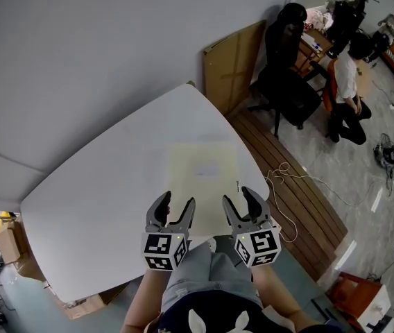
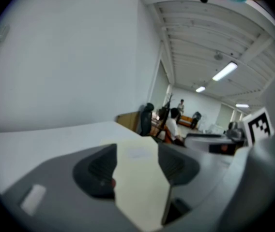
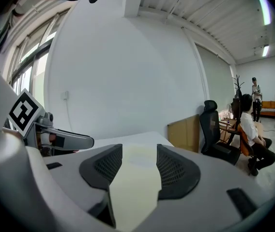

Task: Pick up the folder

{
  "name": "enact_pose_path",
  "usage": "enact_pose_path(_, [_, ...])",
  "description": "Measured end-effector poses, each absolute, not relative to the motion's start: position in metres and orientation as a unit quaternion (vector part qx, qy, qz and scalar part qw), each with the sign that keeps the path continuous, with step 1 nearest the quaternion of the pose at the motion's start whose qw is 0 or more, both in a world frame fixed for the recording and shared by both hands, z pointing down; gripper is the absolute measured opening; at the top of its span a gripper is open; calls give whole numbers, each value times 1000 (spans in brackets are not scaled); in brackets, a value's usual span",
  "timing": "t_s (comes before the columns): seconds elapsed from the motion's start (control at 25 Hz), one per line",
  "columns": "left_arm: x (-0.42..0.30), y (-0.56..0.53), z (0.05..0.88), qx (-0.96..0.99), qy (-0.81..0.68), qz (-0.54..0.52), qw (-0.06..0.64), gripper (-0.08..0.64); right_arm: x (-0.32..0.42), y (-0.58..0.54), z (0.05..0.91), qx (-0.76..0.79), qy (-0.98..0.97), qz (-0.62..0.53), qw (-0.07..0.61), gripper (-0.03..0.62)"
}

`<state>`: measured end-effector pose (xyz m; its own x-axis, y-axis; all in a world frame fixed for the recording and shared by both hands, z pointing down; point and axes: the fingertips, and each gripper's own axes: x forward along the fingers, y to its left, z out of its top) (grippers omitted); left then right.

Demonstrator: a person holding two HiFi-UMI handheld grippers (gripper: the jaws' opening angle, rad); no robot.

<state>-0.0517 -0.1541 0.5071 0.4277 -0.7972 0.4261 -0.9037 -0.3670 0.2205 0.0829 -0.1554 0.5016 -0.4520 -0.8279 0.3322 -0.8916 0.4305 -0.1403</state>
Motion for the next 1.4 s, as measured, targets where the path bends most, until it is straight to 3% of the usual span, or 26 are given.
enact_pose_path(0.64, [-64, -181, 553, 809, -501, 166, 258, 321, 90, -184, 553, 517, -814, 221, 148, 244])
enact_pose_path(1.4, [-79, -200, 599, 794, -492, 169, 315, 337, 101, -195, 602, 528, -783, 296, 144, 270])
